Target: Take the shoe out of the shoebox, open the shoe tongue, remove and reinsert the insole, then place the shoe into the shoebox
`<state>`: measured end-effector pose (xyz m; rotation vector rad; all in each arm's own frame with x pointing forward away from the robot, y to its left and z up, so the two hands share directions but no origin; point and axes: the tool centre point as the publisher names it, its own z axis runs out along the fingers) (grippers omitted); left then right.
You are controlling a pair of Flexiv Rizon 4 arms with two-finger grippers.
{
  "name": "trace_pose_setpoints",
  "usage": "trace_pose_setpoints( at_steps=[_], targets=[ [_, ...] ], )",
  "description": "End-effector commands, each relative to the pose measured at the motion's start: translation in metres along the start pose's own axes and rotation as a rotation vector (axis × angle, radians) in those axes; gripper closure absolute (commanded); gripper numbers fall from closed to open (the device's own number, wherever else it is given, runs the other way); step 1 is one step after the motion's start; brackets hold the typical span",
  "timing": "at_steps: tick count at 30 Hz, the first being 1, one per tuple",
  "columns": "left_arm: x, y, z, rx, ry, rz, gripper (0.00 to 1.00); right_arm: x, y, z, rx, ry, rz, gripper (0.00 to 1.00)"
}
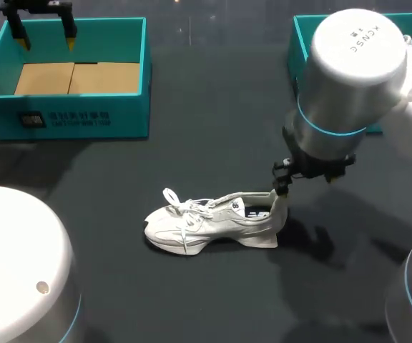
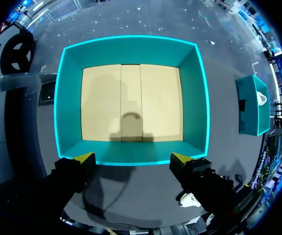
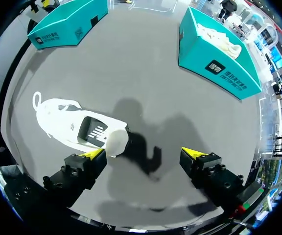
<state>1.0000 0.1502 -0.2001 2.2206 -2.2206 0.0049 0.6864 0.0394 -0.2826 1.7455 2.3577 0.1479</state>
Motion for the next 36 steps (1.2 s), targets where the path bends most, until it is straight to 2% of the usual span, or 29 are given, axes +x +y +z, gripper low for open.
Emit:
trace_pose_setpoints(
  at_steps=[1, 4, 16, 17, 20, 21, 27, 36],
  targets=[
    [0.000, 0.000, 0.000, -0.001, -0.001, 0.000, 0.00, -0.022, -0.020, -0.008, -0.192, 0.432, -0.172, 0.00],
    [0.000, 0.000, 0.000, -0.001, -0.001, 0.000, 0.00, -0.032, -0.029, -0.009, -0.344, 0.630, -0.372, 0.00],
    [0.000, 0.000, 0.000, -0.001, -0.001, 0.000, 0.00, -0.032, -0.029, -0.009, -0.344, 0.630, -0.372, 0.00],
    [0.000, 0.000, 0.000, -0.001, -0.001, 0.000, 0.00, -0.035, -0.030, -0.004, -0.343, 0.678, -0.433, 0.00],
    [0.000, 0.000, 0.000, -0.001, -0.001, 0.000, 0.00, -0.042, -0.035, 0.003, -0.458, 0.821, -0.625, 0.00],
    [0.000, 0.000, 0.000, -0.001, -0.001, 0.000, 0.00, -0.045, -0.037, 0.004, -0.479, 0.796, -0.649, 0.00],
    [0.000, 0.000, 0.000, -0.001, -0.001, 0.000, 0.00, -0.054, -0.040, 0.014, -0.633, 0.877, -0.813, 0.00],
    [0.000, 0.000, 0.000, -0.001, -0.001, 0.000, 0.00, -0.054, -0.040, 0.014, -0.633, 0.877, -0.813, 0.00]
  ],
)
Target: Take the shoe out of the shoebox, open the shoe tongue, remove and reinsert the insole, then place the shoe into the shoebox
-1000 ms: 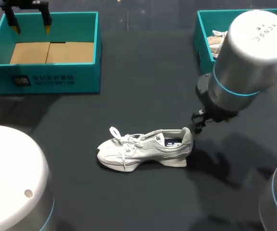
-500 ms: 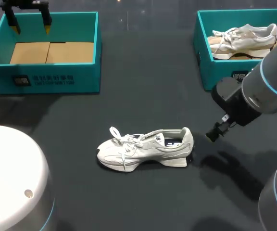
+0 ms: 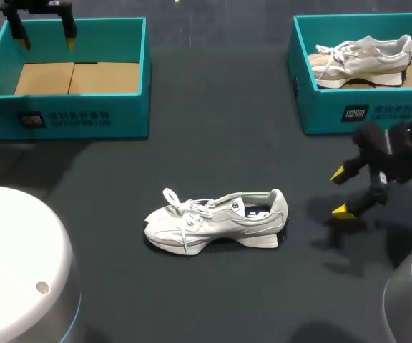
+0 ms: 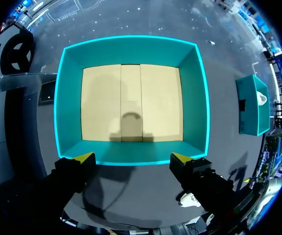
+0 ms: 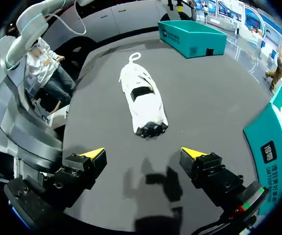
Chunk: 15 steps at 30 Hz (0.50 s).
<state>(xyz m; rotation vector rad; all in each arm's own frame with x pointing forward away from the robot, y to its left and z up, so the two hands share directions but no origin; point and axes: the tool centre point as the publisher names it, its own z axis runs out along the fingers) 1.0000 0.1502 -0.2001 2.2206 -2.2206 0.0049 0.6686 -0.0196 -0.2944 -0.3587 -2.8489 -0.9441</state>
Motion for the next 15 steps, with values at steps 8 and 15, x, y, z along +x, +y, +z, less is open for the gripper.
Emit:
trace_pose_setpoints(
  at_steps=[8, 15],
  targets=[
    [0.000, 0.000, 0.000, -0.001, -0.001, 0.000, 0.00, -0.010, -0.036, 0.013, -0.423, 0.005, -0.094, 0.00],
    [0.000, 0.000, 0.000, -0.001, -0.001, 0.000, 0.00, -0.017, -0.046, 0.022, -0.496, -0.005, -0.133, 0.00]
  ],
)
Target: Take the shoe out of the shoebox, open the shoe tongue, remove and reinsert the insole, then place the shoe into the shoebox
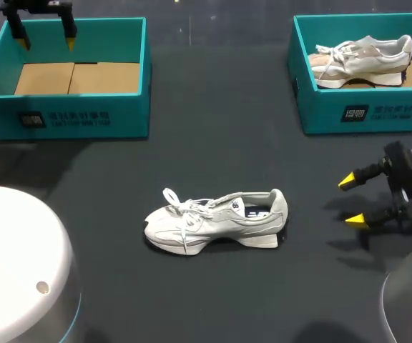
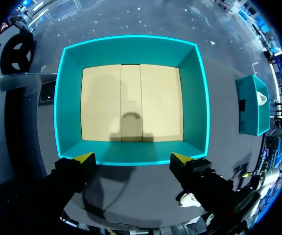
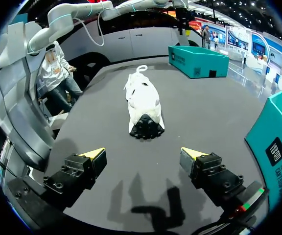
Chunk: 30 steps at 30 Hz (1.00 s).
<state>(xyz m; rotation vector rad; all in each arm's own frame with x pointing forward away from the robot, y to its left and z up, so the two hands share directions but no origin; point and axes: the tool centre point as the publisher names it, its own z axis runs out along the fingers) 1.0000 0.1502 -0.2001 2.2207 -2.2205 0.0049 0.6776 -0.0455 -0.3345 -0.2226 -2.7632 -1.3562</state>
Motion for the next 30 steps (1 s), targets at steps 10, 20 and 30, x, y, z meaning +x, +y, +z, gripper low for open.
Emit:
trace_pose_setpoints(
  at_steps=[10, 20, 30],
  targets=[
    [0.000, 0.000, 0.000, -0.001, -0.001, 0.000, 0.00, 0.004, -0.006, 0.005, -0.228, -0.003, -0.033, 0.00],
    [0.000, 0.000, 0.000, -0.001, -0.001, 0.000, 0.00, -0.006, -0.025, 0.010, -0.251, -0.094, -0.020, 0.00],
    [0.000, 0.000, 0.000, -0.001, -0.001, 0.000, 0.00, -0.007, -0.034, 0.022, -0.295, -0.095, -0.037, 0.00]
  ],
)
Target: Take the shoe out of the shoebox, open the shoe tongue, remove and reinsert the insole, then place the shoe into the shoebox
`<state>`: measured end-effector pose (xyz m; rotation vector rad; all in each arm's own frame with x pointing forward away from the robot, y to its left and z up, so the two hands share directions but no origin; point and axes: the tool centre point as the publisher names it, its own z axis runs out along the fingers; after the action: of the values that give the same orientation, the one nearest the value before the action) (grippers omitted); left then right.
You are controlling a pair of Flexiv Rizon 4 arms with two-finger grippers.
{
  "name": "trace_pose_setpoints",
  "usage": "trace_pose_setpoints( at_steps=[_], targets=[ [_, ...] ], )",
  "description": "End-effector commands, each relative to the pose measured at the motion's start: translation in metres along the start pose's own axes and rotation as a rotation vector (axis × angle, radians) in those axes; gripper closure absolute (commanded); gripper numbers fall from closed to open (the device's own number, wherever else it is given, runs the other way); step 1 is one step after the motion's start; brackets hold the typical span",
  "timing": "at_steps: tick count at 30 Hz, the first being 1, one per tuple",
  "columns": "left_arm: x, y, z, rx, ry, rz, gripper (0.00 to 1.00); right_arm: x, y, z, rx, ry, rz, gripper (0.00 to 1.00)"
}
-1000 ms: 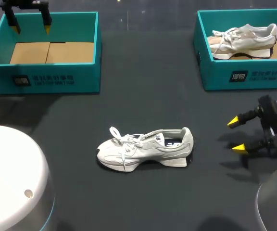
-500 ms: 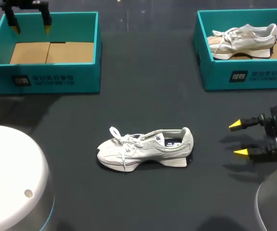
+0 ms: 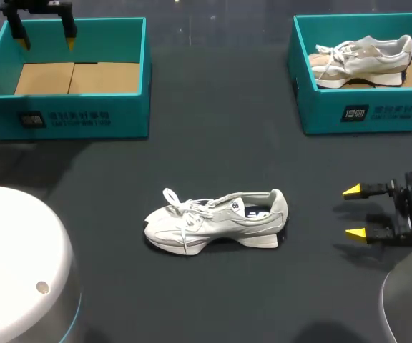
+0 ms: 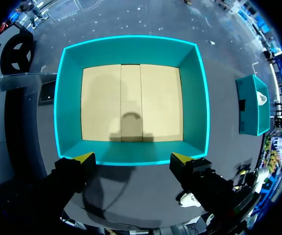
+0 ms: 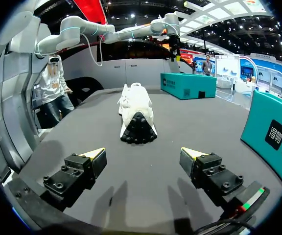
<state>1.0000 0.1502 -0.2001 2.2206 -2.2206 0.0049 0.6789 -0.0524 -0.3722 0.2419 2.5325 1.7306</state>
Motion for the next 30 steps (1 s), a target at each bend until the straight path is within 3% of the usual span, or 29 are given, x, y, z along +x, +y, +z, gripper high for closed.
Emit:
trace_pose_setpoints(
  at_steps=[1, 13, 26, 30],
  targets=[
    [0.000, 0.000, 0.000, -0.001, -0.001, 0.000, 0.00, 0.000, -0.002, 0.005, 0.001, -0.005, -0.001, 0.00],
    [0.000, 0.000, 0.000, -0.001, -0.001, 0.000, 0.00, -0.001, 0.004, 0.020, -0.008, 0.002, -0.038, 0.00],
    [0.000, 0.000, 0.000, -0.001, -0.001, 0.000, 0.00, -0.001, 0.004, 0.020, -0.008, 0.002, -0.038, 0.00],
    [0.000, 0.000, 0.000, -0.001, -0.001, 0.000, 0.00, 0.005, 0.002, 0.035, -0.019, -0.005, -0.021, 0.00]
  ],
)
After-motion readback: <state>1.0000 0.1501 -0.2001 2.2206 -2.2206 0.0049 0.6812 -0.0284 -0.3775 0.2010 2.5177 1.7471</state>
